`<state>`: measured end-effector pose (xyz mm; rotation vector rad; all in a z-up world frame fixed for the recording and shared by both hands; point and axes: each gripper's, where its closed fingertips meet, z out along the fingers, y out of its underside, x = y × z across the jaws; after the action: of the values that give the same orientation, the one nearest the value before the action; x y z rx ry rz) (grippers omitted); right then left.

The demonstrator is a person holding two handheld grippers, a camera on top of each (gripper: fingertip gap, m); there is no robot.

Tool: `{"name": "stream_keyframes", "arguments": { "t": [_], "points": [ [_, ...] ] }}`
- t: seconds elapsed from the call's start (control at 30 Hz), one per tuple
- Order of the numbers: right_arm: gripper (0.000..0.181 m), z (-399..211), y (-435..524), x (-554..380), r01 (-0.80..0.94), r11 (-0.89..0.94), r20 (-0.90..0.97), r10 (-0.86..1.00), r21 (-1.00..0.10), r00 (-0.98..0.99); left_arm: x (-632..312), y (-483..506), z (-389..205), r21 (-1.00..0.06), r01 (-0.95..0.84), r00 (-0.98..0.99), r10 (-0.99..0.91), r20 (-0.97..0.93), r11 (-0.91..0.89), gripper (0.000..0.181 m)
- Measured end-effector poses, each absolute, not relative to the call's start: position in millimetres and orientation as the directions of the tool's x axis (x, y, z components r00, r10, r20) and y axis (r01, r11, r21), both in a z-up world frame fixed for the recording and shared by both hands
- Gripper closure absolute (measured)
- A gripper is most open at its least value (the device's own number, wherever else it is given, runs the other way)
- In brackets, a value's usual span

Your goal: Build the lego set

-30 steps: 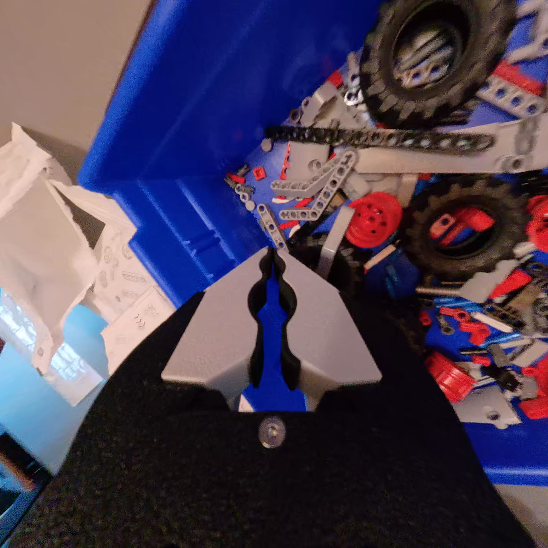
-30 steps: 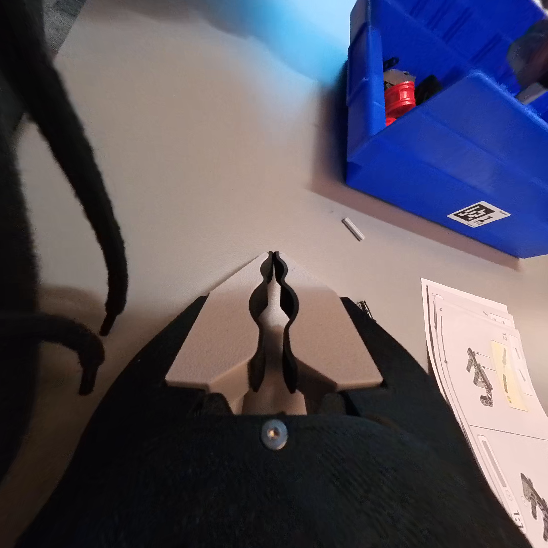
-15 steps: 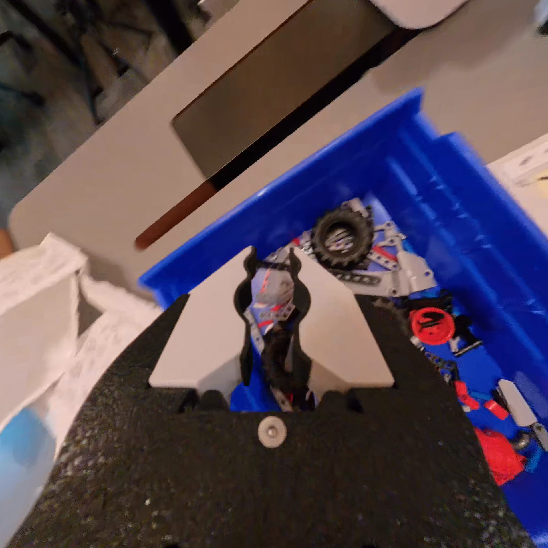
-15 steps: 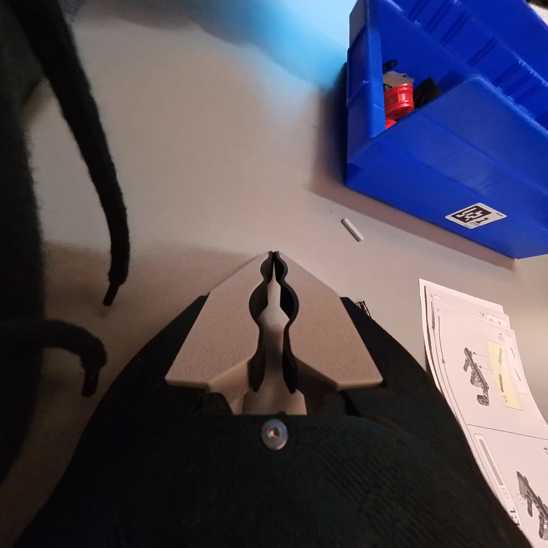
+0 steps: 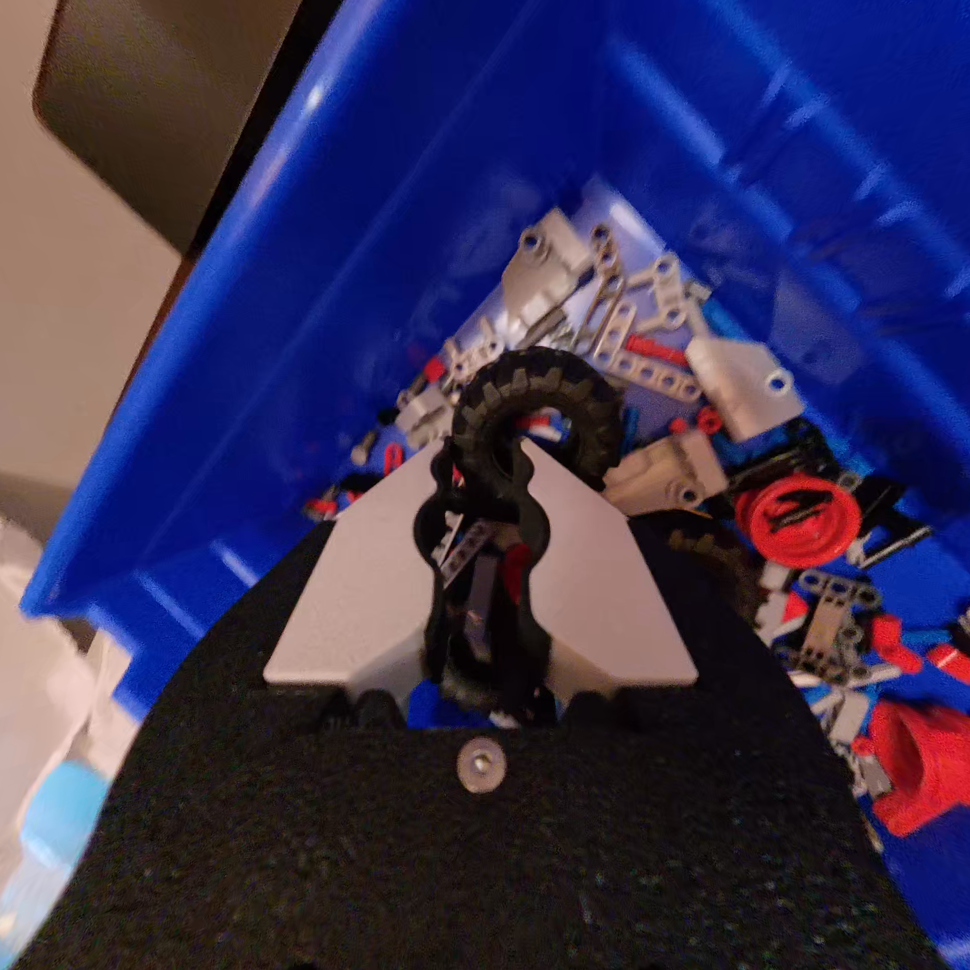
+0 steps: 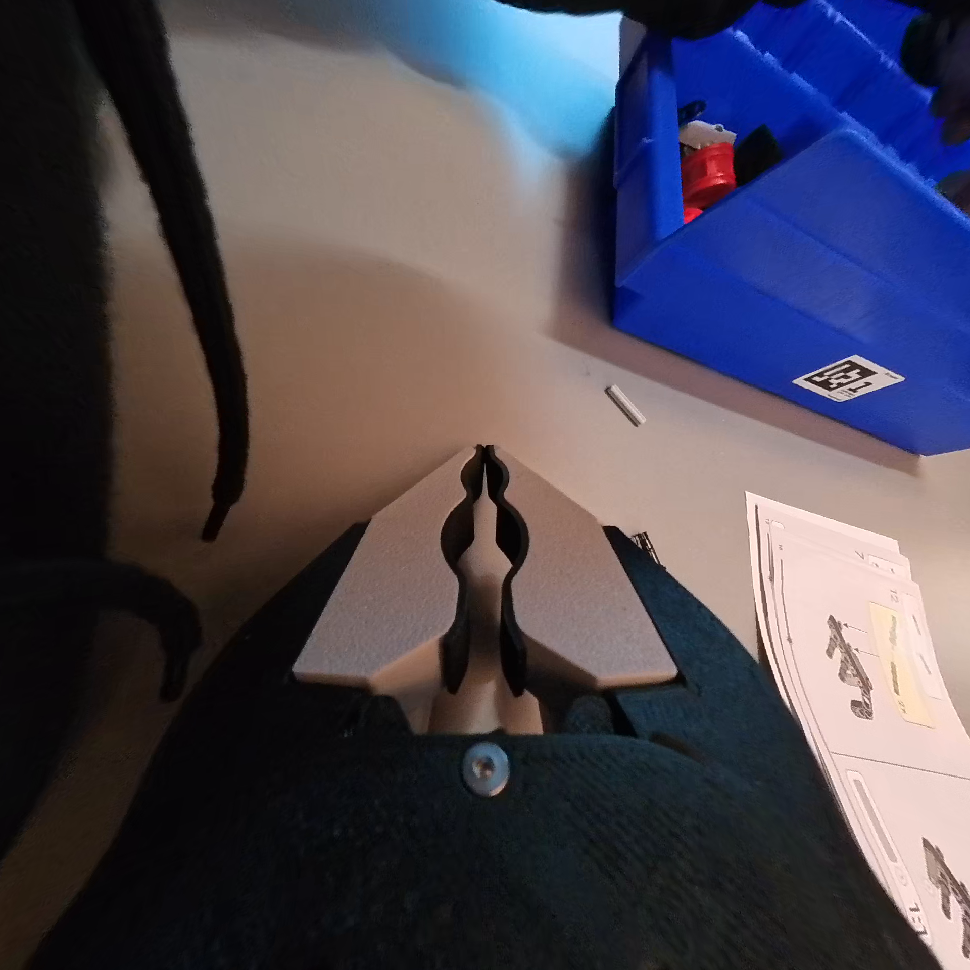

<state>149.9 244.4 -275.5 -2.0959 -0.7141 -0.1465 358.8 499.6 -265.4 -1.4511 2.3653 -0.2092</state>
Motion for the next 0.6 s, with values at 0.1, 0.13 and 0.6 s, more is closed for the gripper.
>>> {"name": "stream_keyframes", "arguments": {
  "t": [0.1, 0.13, 0.6],
  "points": [
    [0.181, -276, 244, 150, 0.538, -0.439, 0.353, 0.435, -0.72, 0.828, 343, 519, -255, -0.24, -0.863, -0.371, -0.879, -0.3, 0.445, 0.162],
    [0.181, -276, 245, 150, 0.537, -0.44, 0.352, 0.436, -0.72, 0.828, 339, 527, -249, -0.222, -0.873, -0.349, -0.875, -0.335, 0.434, 0.163],
    [0.181, -276, 245, 150, 0.537, -0.44, 0.352, 0.436, -0.72, 0.828, 315, 576, -211, -0.243, -0.913, -0.174, -0.852, -0.494, 0.327, 0.16]
  ]
}}
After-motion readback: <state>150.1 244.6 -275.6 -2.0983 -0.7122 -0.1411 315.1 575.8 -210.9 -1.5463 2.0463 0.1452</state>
